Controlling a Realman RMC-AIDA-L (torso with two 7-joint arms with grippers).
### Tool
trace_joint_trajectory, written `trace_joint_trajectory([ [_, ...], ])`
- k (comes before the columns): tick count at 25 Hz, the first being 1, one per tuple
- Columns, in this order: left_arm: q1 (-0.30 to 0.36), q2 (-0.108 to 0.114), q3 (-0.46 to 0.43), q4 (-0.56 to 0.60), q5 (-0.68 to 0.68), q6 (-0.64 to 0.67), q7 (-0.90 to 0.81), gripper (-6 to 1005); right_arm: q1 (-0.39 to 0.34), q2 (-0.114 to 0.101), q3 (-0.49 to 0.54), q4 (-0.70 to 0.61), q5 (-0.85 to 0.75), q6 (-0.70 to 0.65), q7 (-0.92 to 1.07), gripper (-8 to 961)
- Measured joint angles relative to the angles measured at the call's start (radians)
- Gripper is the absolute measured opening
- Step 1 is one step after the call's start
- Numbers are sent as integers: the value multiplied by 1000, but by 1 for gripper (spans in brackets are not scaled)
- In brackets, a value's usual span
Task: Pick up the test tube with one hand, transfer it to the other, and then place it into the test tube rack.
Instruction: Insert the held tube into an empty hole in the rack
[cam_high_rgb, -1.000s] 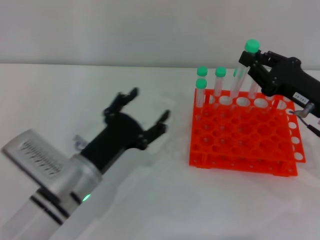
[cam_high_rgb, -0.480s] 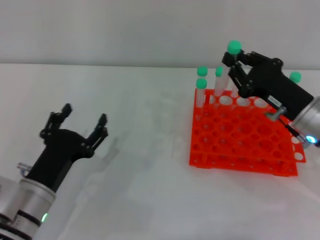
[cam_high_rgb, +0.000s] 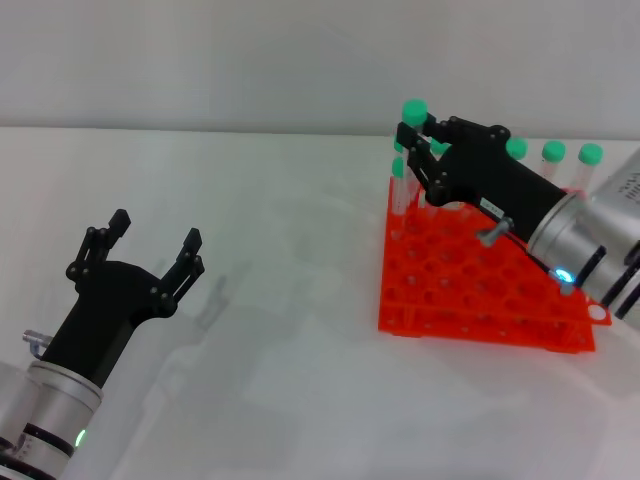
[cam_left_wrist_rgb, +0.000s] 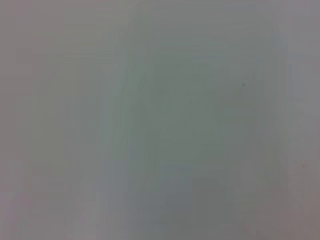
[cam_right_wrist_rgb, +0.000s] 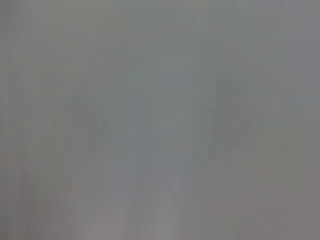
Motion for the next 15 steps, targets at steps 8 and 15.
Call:
trace_joint_trajectory([
  [8, -1, 1, 0, 0, 0, 0, 0, 879, -15, 0, 276, 33, -257, -100, -64, 191],
  [15, 1, 3, 0, 0, 4, 1, 0, 879, -32, 0, 300, 31, -265, -106, -66, 191],
])
